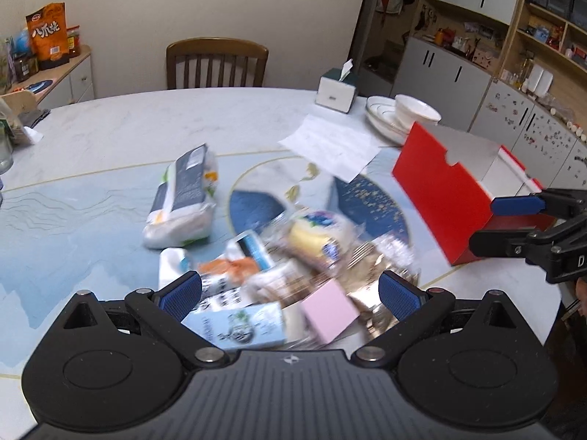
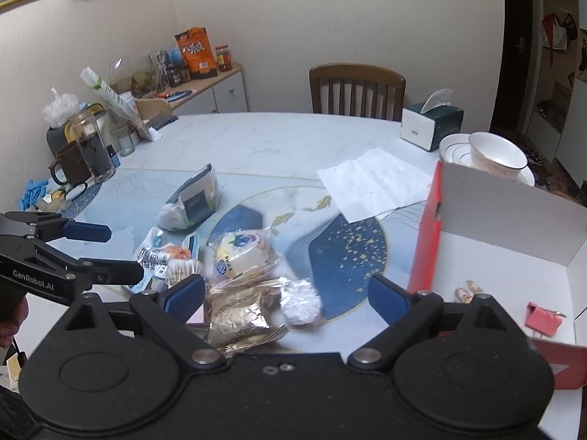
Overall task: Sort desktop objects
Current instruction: 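Withdraw both tools from the box back over the cluttered table, then grasp the blue milk carton with the left tool while the right grasps the gold foil bag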
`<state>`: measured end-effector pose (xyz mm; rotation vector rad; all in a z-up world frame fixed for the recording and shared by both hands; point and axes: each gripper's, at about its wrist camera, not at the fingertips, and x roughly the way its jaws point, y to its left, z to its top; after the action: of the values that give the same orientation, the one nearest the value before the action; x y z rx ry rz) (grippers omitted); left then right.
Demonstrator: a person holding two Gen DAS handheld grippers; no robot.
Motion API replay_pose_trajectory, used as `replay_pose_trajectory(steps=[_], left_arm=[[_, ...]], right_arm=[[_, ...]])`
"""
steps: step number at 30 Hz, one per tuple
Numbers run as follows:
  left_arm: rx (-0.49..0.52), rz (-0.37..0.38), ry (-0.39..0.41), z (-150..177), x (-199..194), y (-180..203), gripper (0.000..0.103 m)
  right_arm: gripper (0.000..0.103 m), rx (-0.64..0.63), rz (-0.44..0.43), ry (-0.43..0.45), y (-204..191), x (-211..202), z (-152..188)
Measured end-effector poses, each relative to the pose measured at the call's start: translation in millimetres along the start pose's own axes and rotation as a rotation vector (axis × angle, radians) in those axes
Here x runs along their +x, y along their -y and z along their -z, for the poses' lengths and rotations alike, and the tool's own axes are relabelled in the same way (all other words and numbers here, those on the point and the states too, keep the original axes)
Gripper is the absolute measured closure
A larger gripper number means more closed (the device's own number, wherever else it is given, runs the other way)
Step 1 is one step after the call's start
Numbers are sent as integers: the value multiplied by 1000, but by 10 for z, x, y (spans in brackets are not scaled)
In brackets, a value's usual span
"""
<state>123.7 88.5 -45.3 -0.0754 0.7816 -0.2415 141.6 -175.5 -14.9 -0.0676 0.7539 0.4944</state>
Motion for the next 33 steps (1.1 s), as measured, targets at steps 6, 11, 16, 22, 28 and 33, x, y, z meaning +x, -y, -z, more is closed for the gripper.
replay_pose_trajectory(steps=[6, 11, 16, 22, 28, 33], left_arm=[[30, -14, -54, 172, 135, -128, 0], [14, -49, -85, 250, 219, -249, 0], [-5, -53, -104, 260, 278, -347, 0], [58, -52, -129, 332, 376, -375, 0], [161, -20, -114, 308, 392, -409, 1], [259, 30, -133, 291, 476, -393, 1]], right_arm=[[10, 4, 17, -45, -122, 169, 84], [12, -12, 26, -75, -217, 293, 163], [12, -39, 31, -107, -310, 441, 219], [13, -81, 14, -144, -430, 616, 243], [13, -141, 9, -167, -509, 762, 238], [20, -184, -10, -187, -537, 850, 224]])
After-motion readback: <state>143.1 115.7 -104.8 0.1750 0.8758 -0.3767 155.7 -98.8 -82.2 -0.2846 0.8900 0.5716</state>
